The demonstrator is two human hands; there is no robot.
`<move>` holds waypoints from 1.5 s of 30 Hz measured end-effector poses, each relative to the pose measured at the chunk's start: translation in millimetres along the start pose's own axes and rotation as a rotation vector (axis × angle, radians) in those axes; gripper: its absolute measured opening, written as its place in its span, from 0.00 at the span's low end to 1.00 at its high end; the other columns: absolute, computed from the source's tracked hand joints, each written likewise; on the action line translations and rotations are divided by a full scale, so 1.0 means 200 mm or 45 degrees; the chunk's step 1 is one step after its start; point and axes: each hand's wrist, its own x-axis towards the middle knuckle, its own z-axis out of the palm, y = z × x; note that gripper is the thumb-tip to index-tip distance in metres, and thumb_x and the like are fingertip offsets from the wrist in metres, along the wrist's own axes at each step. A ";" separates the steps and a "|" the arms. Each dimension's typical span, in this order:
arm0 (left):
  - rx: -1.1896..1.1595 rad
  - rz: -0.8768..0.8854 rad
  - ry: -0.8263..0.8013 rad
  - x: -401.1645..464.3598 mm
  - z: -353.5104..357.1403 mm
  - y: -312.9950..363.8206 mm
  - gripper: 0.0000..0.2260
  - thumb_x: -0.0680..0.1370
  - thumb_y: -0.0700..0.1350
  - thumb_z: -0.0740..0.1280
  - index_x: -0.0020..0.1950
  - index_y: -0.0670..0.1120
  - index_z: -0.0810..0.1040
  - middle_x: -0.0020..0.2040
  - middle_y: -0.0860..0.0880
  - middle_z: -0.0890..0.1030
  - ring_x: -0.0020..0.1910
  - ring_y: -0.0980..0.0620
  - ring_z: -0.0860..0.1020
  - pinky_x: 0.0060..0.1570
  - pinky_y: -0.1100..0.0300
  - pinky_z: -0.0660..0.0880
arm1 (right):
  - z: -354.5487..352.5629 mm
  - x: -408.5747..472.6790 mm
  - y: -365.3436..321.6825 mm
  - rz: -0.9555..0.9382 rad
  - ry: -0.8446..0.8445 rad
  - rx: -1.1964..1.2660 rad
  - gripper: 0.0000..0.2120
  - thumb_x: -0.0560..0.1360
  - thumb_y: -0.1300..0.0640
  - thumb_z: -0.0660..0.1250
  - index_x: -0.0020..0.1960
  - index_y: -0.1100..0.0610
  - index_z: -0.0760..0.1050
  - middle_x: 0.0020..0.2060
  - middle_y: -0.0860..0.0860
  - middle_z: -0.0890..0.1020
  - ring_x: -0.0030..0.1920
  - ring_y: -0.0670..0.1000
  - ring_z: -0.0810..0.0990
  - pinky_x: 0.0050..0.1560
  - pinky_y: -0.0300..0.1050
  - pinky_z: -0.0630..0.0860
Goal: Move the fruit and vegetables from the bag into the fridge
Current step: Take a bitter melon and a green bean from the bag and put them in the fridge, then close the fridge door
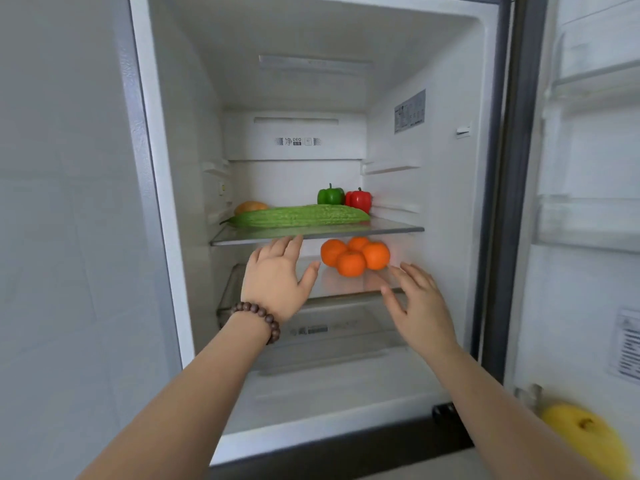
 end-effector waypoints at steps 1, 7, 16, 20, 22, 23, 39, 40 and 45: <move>-0.027 -0.025 0.013 -0.03 0.00 0.01 0.36 0.72 0.65 0.43 0.72 0.46 0.66 0.69 0.45 0.72 0.69 0.46 0.67 0.68 0.50 0.61 | -0.02 -0.02 -0.01 -0.013 0.007 0.002 0.23 0.77 0.46 0.58 0.66 0.58 0.72 0.63 0.58 0.75 0.65 0.59 0.71 0.67 0.56 0.67; -0.143 -0.067 -0.111 -0.41 0.02 0.18 0.35 0.73 0.65 0.44 0.72 0.45 0.66 0.68 0.45 0.72 0.69 0.46 0.67 0.69 0.50 0.61 | -0.23 -0.32 -0.02 0.085 -0.058 -0.106 0.21 0.77 0.47 0.58 0.65 0.56 0.72 0.64 0.56 0.74 0.66 0.55 0.70 0.67 0.48 0.65; -0.270 -0.163 -0.373 -1.06 -0.02 0.53 0.29 0.78 0.61 0.52 0.74 0.46 0.61 0.73 0.46 0.65 0.73 0.47 0.61 0.72 0.51 0.55 | -0.69 -0.89 0.10 0.075 -0.065 -0.270 0.21 0.76 0.47 0.56 0.62 0.57 0.74 0.62 0.58 0.75 0.64 0.59 0.71 0.62 0.57 0.71; -0.321 -0.191 -0.421 -1.33 -0.07 0.77 0.30 0.77 0.61 0.52 0.75 0.47 0.59 0.75 0.47 0.63 0.75 0.48 0.57 0.74 0.51 0.53 | -1.00 -1.18 0.20 0.038 -0.013 -0.420 0.19 0.76 0.49 0.58 0.61 0.58 0.74 0.63 0.60 0.74 0.67 0.61 0.69 0.65 0.62 0.68; -0.334 -0.195 -0.456 -1.46 -0.10 0.89 0.29 0.78 0.60 0.54 0.76 0.48 0.58 0.75 0.48 0.61 0.75 0.49 0.55 0.74 0.52 0.51 | -1.18 -1.32 0.25 0.040 0.028 -0.537 0.19 0.77 0.50 0.57 0.63 0.57 0.73 0.66 0.60 0.71 0.70 0.60 0.65 0.69 0.63 0.62; -0.339 -0.199 -0.477 -1.52 -0.12 0.94 0.29 0.78 0.59 0.55 0.76 0.48 0.58 0.76 0.48 0.61 0.76 0.50 0.54 0.74 0.51 0.51 | -1.27 -1.38 0.27 0.056 0.053 -0.602 0.19 0.76 0.51 0.58 0.65 0.57 0.72 0.68 0.59 0.70 0.71 0.60 0.63 0.71 0.63 0.59; -0.337 -0.334 -0.537 -1.97 -0.52 1.04 0.28 0.79 0.59 0.54 0.76 0.49 0.57 0.75 0.47 0.61 0.75 0.49 0.54 0.74 0.50 0.52 | -1.65 -1.70 0.20 0.295 -0.124 -0.941 0.23 0.69 0.62 0.66 0.64 0.63 0.72 0.56 0.59 0.79 0.55 0.60 0.76 0.60 0.56 0.69; -0.333 -0.339 -0.530 -1.98 -0.54 1.01 0.28 0.79 0.59 0.54 0.76 0.49 0.57 0.76 0.47 0.60 0.76 0.49 0.54 0.74 0.50 0.52 | -1.64 -1.71 0.17 0.296 -0.122 -0.947 0.24 0.69 0.62 0.66 0.64 0.63 0.71 0.57 0.59 0.79 0.56 0.60 0.76 0.60 0.56 0.68; -0.340 -0.367 -0.484 -2.00 -0.63 0.82 0.28 0.79 0.58 0.55 0.76 0.48 0.58 0.75 0.47 0.61 0.76 0.49 0.54 0.74 0.51 0.52 | -1.50 -1.75 -0.08 0.323 -0.103 -0.986 0.25 0.70 0.61 0.59 0.66 0.66 0.68 0.59 0.61 0.76 0.59 0.61 0.73 0.64 0.54 0.61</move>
